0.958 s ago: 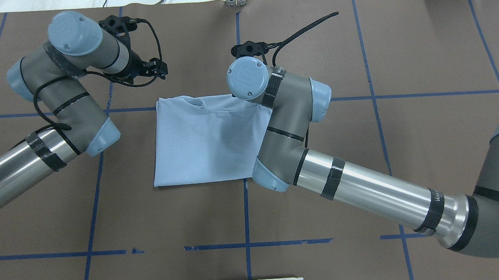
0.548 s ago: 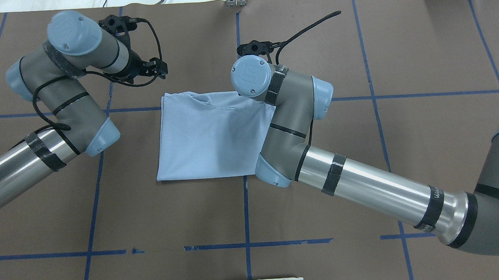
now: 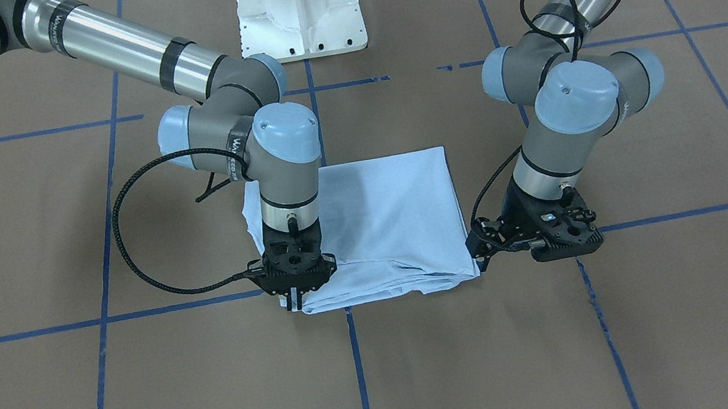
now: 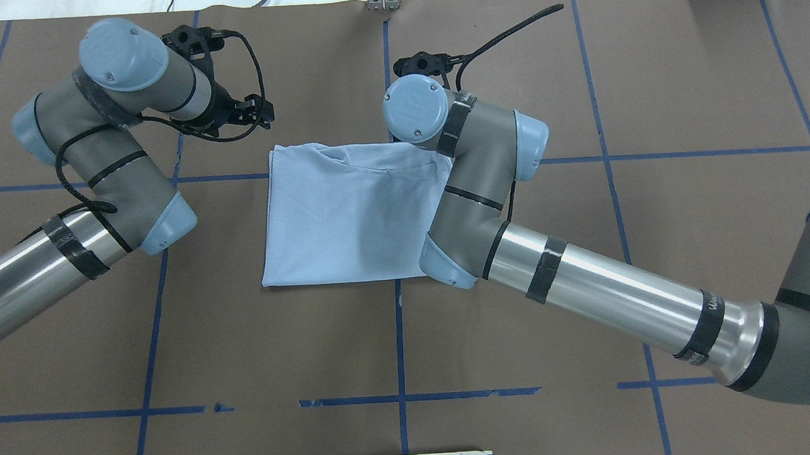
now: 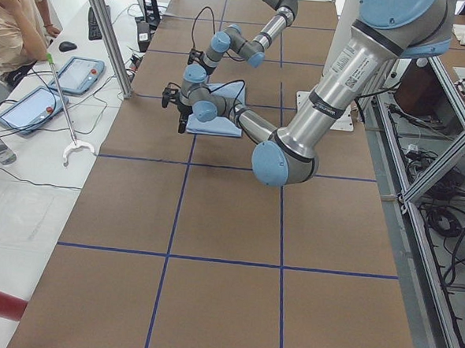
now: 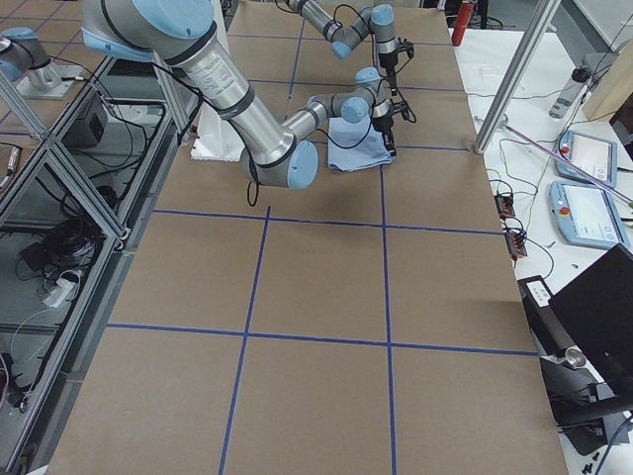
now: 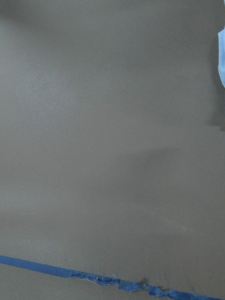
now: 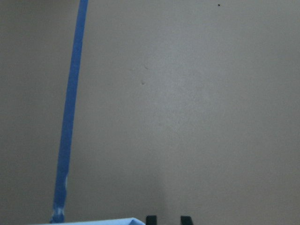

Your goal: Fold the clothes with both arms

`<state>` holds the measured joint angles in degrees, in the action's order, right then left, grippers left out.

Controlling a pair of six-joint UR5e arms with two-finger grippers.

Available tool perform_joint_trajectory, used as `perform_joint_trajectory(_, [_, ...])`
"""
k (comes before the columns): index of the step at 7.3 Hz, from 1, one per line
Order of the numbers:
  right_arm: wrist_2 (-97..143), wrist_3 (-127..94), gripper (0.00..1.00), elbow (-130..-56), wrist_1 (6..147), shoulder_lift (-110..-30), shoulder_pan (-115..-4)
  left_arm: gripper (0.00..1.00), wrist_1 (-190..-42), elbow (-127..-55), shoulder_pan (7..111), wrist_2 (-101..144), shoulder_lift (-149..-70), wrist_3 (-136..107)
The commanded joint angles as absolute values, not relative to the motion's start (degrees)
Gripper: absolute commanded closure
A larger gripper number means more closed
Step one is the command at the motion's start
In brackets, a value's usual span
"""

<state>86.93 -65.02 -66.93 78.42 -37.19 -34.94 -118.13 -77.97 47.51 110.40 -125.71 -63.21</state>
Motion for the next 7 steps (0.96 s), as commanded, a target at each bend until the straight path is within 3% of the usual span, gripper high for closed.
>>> perform_joint_trajectory(1, [95.74,-61.29,0.0,-67.32,78.4,-36.74,-39.7,0.0,-118.12,-77.7,46.76,110.22,-126.12,-65.72])
perform_joint_trajectory(3, [100.54,-59.24,0.0,-67.5,78.4,-36.74,-42.45,0.0,-118.21,-77.52,43.18,110.04,-127.43,-71.16])
perform_joint_trajectory(4, [100.55,-59.33,0.0,-67.59,78.4,-36.65,-42.45,0.08,-118.21,-77.52,42.63,109.95,-127.79,-73.71])
perform_joint_trajectory(5, [100.55,-59.33,0.0,-67.67,78.4,-36.65,-42.45,0.42,-118.21,-77.17,42.63,109.95,-128.23,-76.96])
perform_joint_trajectory(6, [100.55,-59.33,0.0,-67.68,78.4,-36.56,-42.45,0.51,-119.61,-76.12,42.63,108.56,-128.32,-77.34])
perform_joint_trajectory(7, [100.55,-59.41,0.0,-67.76,78.4,-36.56,-42.45,0.5,-123.53,-73.33,42.71,106.54,-128.58,-77.52])
